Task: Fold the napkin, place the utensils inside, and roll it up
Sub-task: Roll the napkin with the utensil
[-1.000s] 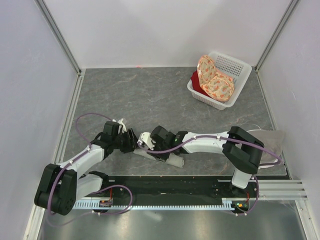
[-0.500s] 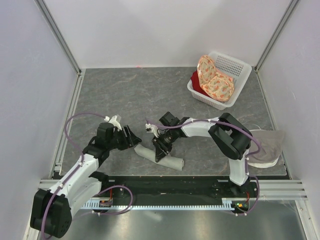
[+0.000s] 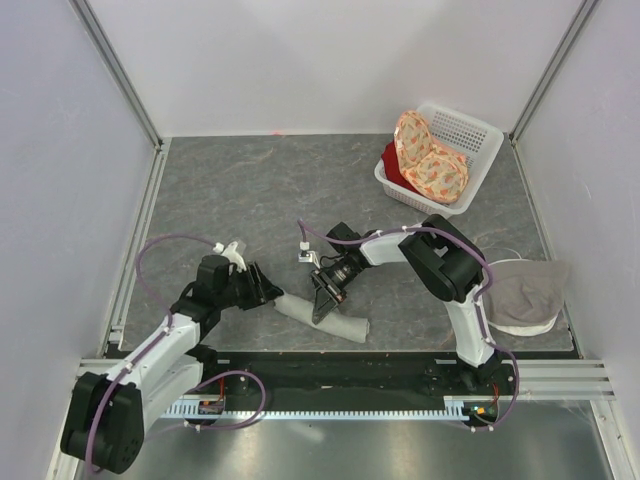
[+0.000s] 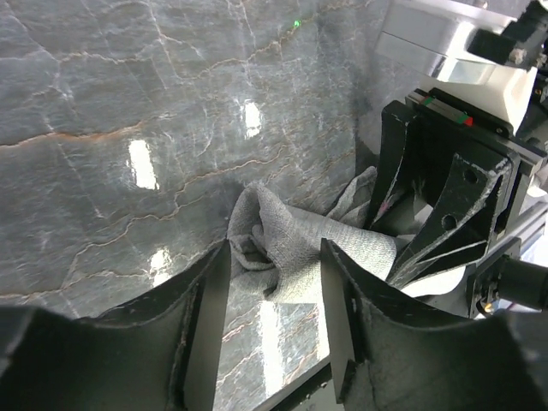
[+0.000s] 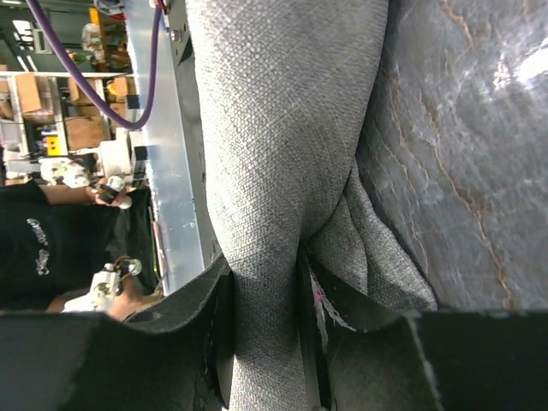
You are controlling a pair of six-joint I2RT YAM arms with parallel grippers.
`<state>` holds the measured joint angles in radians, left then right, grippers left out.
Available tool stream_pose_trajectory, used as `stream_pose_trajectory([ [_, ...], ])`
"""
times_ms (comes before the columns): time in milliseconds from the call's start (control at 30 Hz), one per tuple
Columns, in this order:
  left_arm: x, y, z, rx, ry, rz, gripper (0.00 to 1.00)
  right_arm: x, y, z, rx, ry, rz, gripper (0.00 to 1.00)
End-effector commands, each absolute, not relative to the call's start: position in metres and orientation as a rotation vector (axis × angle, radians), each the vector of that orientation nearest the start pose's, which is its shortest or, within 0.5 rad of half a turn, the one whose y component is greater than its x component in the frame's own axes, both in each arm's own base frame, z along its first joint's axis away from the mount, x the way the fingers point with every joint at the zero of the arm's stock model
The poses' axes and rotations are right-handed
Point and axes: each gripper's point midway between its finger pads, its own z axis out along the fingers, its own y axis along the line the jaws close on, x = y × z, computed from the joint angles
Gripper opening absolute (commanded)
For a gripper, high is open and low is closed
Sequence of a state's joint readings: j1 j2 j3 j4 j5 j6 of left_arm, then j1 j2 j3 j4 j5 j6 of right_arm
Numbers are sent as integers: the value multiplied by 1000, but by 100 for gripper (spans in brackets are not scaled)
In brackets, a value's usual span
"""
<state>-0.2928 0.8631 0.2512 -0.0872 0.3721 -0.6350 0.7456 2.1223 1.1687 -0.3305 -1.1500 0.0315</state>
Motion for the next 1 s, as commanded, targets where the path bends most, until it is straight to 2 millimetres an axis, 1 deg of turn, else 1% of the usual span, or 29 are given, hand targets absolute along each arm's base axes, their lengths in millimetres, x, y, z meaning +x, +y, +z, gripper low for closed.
stream_pose_trajectory([
  [0, 210, -162, 58, -127, 2282, -967, 49, 150, 354, 5, -1231, 2541, 1770, 39],
  [33, 209, -162, 55, -132, 2290, -971, 48, 150, 354, 5, -1230, 2543, 1770, 38],
  [67, 206, -164, 53, -130, 2296, -987, 45, 150, 354, 4, -1227, 2546, 1770, 39],
  [200, 201, -167, 45, -131, 2306, -1027, 35, 158, 354, 7, -1192, 2565, 1735, 41],
  [300, 202, -165, 37, -162, 2333, -1005, 20, 168, 356, 14, -1178, 2563, 1656, 45],
  [333, 203, -164, 37, -168, 2336, -996, 8, 172, 357, 18, -1179, 2553, 1628, 48],
  [367, 205, -164, 35, -171, 2348, -989, 4, 176, 358, 26, -1182, 2540, 1590, 51],
  [400, 205, -164, 35, -175, 2355, -985, 2, 183, 357, 27, -1177, 2544, 1515, 56],
  [433, 207, -164, 34, -181, 2362, -978, 2, 188, 358, 39, -1184, 2506, 1479, 61],
  [467, 208, -164, 33, -188, 2371, -974, 2, 191, 357, 44, -1182, 2498, 1430, 69],
  [500, 208, -164, 32, -191, 2379, -972, 2, 198, 355, 47, -1172, 2490, 1356, 70],
  [533, 208, -163, 31, -193, 2389, -966, 2, 212, 352, 59, -1167, 2441, 1217, 72],
  [600, 209, -163, 30, -200, 2402, -959, 2, 218, 352, 70, -1197, 2370, 1061, 75],
  [633, 208, -162, 28, -219, 2417, -950, 2, 229, 345, 81, -1176, 2327, 920, 76],
  [667, 209, -162, 28, -230, 2423, -948, 2, 226, 349, 85, -1237, 2253, 845, 76],
  [700, 208, -161, 26, -243, 2440, -941, 2, 223, 346, 82, -1260, 2227, 766, 77],
  [733, 208, -161, 26, -263, 2455, -936, 2, 226, 344, 93, -1289, 2145, 673, 77],
  [767, 208, -161, 24, -278, 2469, -933, 2, 222, 350, 95, -1312, 2080, 561, 78],
  [800, 208, -160, 22, -287, 2485, -922, 2, 218, 346, 88, -1333, 2063, 498, 79],
  [833, 207, -159, 22, -300, 2501, -916, 2, 208, 355, 93, -1375, 1993, 477, 79],
  [867, 208, -159, 22, -303, 2507, -911, 2, 206, 355, 92, -1379, 1975, 432, 79],
  [900, 208, -159, 22, -305, 2513, -905, 2, 203, 352, 86, -1394, 1966, 391, 80],
  [933, 210, -159, 22, -299, 2515, -903, 2, 195, 359, 84, -1420, 1933, 385, 80],
  [967, 211, -159, 22, -297, 2514, -898, 2, 194, 358, 80, -1438, 1918, 348, 81],
])
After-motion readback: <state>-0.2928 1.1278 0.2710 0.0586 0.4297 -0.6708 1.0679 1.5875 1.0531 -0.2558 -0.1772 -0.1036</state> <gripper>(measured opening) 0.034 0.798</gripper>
